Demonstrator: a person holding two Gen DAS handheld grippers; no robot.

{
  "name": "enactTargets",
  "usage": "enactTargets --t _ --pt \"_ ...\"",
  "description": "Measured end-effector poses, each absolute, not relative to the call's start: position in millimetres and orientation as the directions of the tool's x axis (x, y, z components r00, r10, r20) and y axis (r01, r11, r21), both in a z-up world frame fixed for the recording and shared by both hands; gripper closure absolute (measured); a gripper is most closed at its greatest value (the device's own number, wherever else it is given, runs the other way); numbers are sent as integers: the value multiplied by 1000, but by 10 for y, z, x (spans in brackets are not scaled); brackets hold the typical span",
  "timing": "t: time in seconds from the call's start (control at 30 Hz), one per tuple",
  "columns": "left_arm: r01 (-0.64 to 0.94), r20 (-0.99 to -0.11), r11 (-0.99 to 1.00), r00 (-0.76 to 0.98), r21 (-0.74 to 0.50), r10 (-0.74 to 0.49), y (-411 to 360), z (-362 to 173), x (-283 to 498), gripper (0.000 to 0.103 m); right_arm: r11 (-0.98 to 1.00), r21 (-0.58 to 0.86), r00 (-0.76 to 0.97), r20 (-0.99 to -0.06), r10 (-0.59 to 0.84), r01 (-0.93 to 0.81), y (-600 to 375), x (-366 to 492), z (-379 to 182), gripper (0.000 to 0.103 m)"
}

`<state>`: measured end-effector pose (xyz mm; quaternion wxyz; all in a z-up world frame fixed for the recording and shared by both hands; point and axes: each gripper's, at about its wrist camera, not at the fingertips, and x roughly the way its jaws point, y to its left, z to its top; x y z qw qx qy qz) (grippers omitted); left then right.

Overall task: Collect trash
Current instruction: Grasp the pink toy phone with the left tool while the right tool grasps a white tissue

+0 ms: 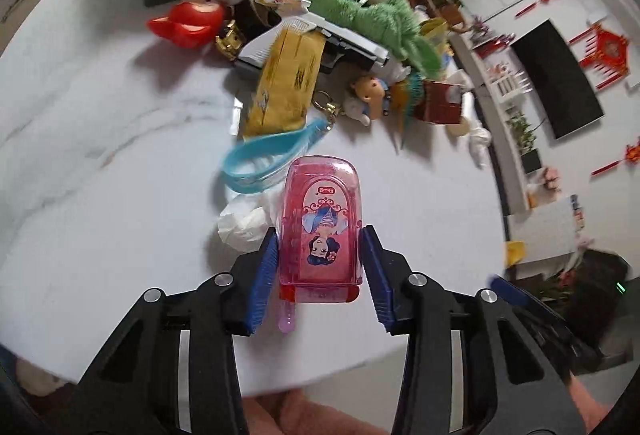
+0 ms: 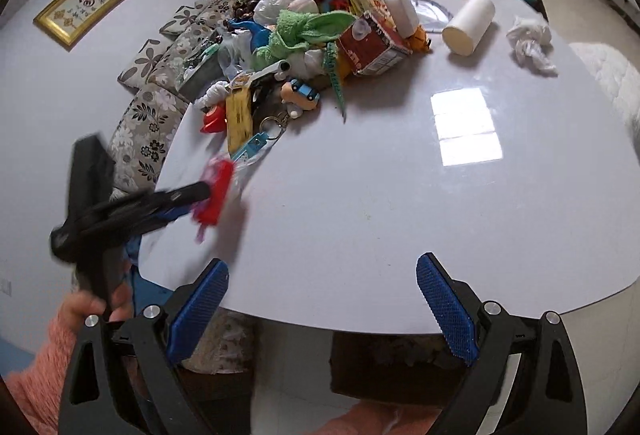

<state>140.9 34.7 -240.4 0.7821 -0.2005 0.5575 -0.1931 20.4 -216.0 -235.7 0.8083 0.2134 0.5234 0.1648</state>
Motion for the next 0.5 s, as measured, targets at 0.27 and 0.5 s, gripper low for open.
enactTargets --t 0.27,0.5 --pt "-17 -775 809 299 -587 -556 683 -2613 1202 62 826 561 335 -769 544 -53 -1770 554 -2452 9" --pt "66 -828 883 320 -465 -460 716 -2555 1007 62 833 543 311 -778 546 -103 -1229 956 -2466 9"
